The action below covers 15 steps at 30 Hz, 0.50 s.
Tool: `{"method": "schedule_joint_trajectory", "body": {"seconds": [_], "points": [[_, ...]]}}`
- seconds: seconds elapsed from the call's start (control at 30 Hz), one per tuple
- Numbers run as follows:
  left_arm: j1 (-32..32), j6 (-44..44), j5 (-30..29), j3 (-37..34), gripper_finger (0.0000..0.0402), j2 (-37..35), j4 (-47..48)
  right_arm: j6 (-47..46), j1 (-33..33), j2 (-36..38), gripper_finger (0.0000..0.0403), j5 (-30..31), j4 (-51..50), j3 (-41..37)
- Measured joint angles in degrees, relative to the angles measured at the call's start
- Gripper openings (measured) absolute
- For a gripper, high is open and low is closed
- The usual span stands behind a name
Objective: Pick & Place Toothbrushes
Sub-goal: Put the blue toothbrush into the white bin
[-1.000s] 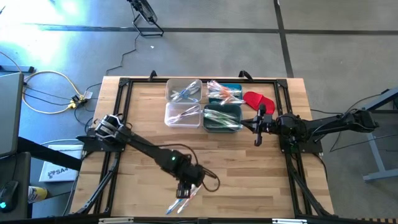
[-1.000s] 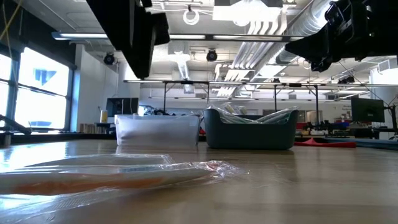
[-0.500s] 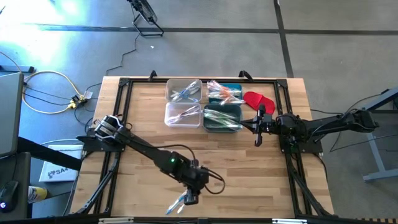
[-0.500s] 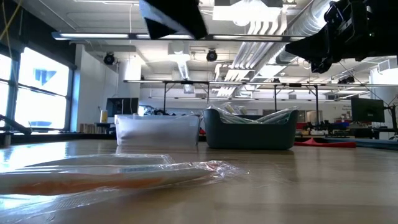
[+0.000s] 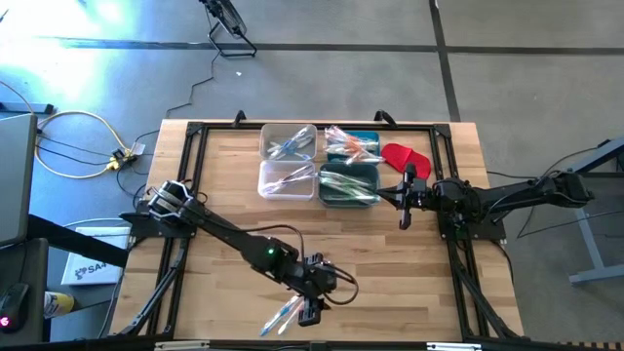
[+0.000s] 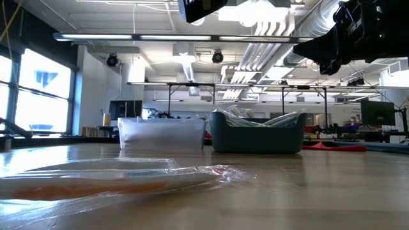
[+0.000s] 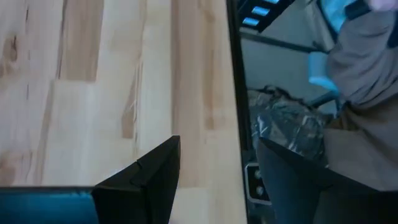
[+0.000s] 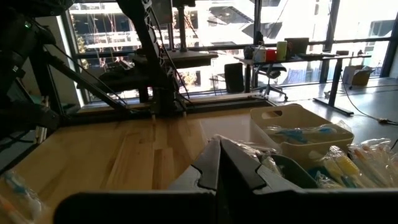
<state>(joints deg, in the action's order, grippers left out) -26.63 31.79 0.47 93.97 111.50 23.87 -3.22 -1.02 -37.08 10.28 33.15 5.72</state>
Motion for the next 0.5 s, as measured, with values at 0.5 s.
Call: {"method": "schedule_joint_trajectory", "body": {"seconds": [0.5], "points": [[0.0, 0.0, -2.6, 0.0, 0.0207, 0.0, -1.5, 0.0, 0.0, 0.0, 0.0004, 0.0, 0.0, 0.0]]}}
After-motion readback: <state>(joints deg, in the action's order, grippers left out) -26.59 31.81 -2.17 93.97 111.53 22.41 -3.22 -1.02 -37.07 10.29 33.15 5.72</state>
